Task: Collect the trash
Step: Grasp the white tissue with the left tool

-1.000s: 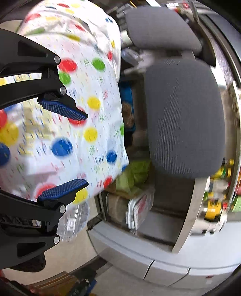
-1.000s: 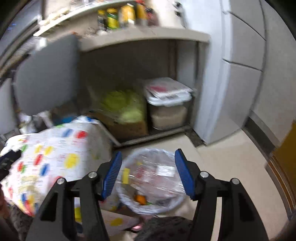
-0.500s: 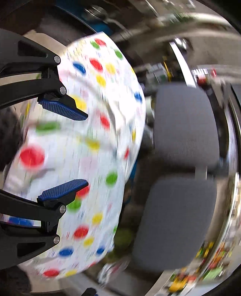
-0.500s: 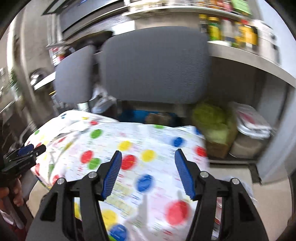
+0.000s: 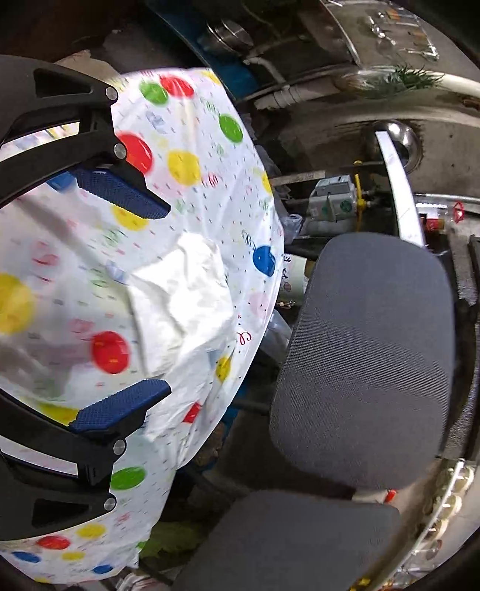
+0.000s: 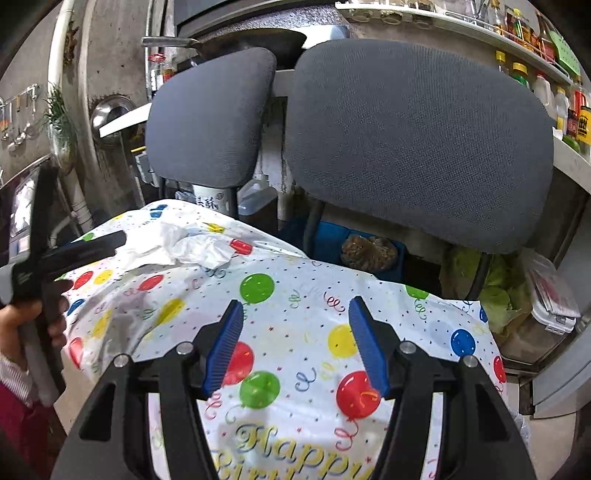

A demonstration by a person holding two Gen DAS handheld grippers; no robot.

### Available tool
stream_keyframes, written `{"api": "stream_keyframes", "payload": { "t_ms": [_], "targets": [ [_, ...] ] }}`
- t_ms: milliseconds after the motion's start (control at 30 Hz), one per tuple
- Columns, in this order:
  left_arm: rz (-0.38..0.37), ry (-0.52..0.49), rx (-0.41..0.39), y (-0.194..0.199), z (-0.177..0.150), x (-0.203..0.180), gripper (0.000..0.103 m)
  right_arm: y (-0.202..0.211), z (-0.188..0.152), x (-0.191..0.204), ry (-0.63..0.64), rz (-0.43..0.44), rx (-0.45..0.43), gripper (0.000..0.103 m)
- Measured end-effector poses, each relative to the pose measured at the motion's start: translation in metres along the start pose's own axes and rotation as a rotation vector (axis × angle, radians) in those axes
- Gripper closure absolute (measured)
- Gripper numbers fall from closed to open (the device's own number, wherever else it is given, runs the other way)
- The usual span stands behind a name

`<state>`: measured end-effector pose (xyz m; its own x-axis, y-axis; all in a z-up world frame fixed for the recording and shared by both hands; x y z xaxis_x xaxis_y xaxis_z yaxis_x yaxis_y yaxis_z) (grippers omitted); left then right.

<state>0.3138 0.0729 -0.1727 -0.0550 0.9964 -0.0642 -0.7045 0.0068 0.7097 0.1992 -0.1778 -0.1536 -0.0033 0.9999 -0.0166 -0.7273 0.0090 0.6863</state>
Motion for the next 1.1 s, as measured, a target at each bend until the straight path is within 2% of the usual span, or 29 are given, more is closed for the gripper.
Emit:
{"api": "stream_keyframes", "payload": {
  "t_ms": [233, 367, 400, 433, 467, 500, 533, 600, 733, 867, 1100],
  "targets": [
    [0.029, 0.021, 0.132, -0.069, 0.011, -0.004, 0.015, -0.021, 0.002, -0.019, -0.028, -0.043, 0.017, 0.044],
    [0.018, 0.003, 0.214, -0.093, 0.003, -0.009, 0.017, -0.024, 0.000, -0.030, -0.044, -0.056, 0.020, 0.044],
    [0.014, -0.002, 0.229, -0.096, 0.000, -0.010, 0.023, -0.025, -0.002, -0.032, -0.048, -0.058, 0.023, 0.044],
    [0.003, -0.007, 0.248, -0.099, -0.003, -0.012, 0.040, -0.026, -0.002, -0.033, -0.051, -0.060, 0.024, 0.044],
    [-0.002, -0.012, 0.248, -0.099, -0.005, -0.013, 0.048, -0.026, -0.004, -0.036, -0.058, -0.060, 0.028, 0.044],
    [-0.007, -0.019, 0.240, -0.097, -0.005, -0.015, 0.066, -0.026, -0.005, -0.038, -0.064, -0.059, 0.031, 0.044],
    [-0.019, -0.040, 0.231, -0.092, -0.005, -0.018, 0.088, -0.026, -0.006, -0.039, -0.068, -0.059, 0.032, 0.044],
    [-0.029, -0.060, 0.201, -0.079, -0.003, -0.022, 0.095, -0.022, -0.008, -0.043, -0.076, -0.062, 0.031, 0.044],
    [-0.088, -0.091, 0.126, -0.040, 0.002, -0.031, 0.097, -0.009, -0.013, -0.057, -0.103, -0.071, 0.021, 0.044],
    [-0.169, -0.137, 0.047, 0.021, -0.004, -0.044, 0.097, 0.008, -0.022, -0.074, -0.144, -0.085, 0.011, 0.044],
    [-0.399, -0.244, -0.004, 0.115, -0.042, -0.102, 0.097, 0.054, -0.053, -0.118, -0.226, -0.135, -0.005, 0.044]
  ]
}}
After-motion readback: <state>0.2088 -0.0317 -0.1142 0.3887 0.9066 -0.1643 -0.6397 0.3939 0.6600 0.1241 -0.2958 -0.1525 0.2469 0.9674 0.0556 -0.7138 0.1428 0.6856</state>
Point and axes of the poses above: each gripper's, at about its wrist camera, not at the fingertips, and y roughly against the way its jaws point, x to its left, z to its top, the point moved 7 cm from there along -y, roughly the way its jaws point, and after that the axes turned 4 degrees about x, right-handed, at the moved point
